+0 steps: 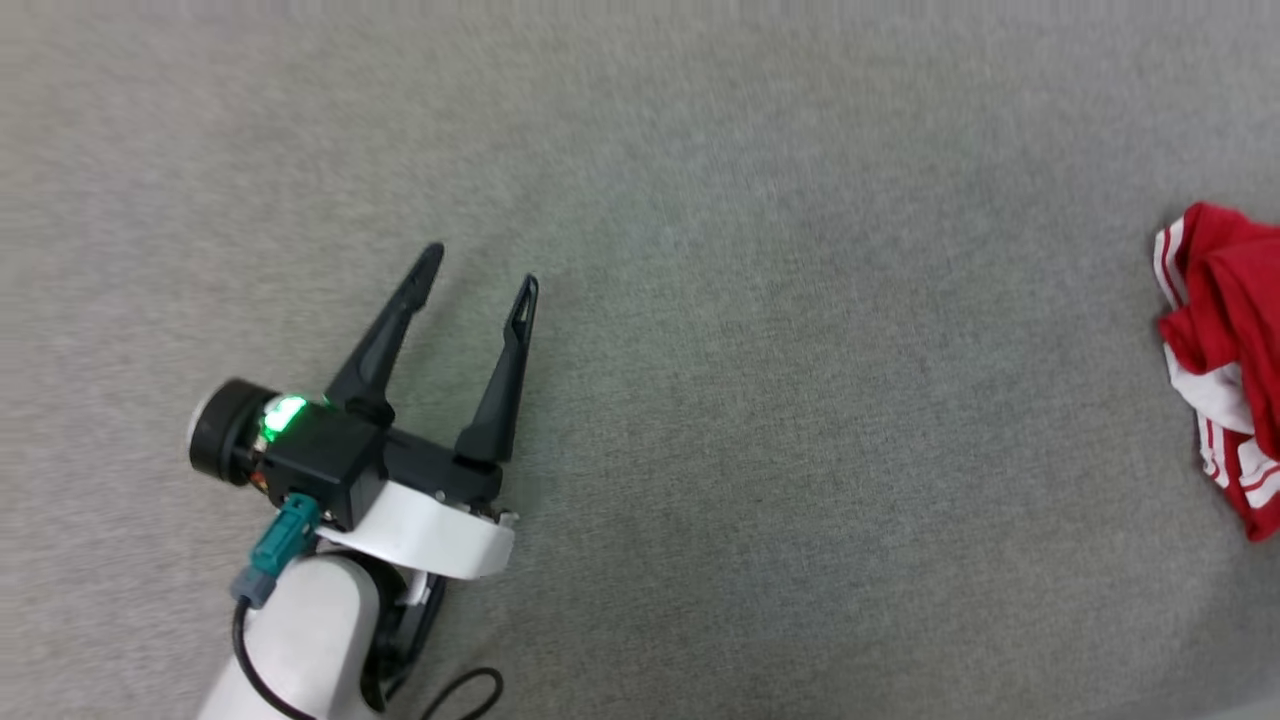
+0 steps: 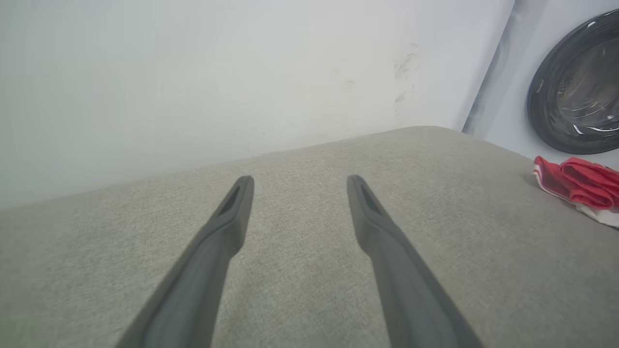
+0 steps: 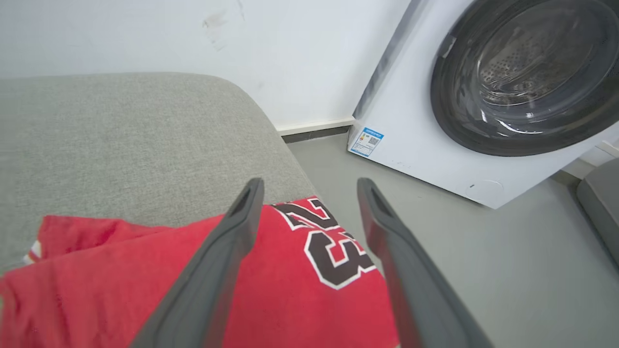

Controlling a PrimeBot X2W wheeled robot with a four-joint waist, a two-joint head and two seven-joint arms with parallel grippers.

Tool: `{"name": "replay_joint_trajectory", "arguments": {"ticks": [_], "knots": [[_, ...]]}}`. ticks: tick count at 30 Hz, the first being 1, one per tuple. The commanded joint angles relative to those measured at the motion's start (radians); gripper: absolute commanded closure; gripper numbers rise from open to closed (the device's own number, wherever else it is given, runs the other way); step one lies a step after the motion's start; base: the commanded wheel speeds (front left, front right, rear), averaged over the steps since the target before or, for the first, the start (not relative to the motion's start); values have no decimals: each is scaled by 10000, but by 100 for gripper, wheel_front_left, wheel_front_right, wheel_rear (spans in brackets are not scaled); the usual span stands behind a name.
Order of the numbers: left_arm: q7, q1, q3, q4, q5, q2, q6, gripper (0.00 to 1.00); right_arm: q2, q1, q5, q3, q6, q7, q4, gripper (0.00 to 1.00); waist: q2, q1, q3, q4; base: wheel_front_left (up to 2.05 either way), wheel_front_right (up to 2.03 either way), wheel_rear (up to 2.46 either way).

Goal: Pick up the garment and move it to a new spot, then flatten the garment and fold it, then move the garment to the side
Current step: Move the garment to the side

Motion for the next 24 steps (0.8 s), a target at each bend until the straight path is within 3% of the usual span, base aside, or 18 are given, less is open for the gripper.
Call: {"name": "replay_joint_trajectory", "arguments": {"ticks": [1, 15, 24], "knots": [[-66, 199, -19, 102, -58, -104, 66, 0, 158, 331, 41, 121, -12, -141, -225, 0, 0, 1, -663, 397, 0, 0, 0], [-200, 1734, 500, 982, -424, -660, 576, 0, 2115, 4019, 1177, 1948, -12, -392, -3745, 0, 0, 1, -2828, 1506, 0, 0, 0], [-193, 2557, 1241, 1084, -324, -684, 816, 0, 2571, 5640, 1852, 3334, -10, 85, -5377, 0, 0, 1, -3767, 2067, 0, 0, 0]]}}
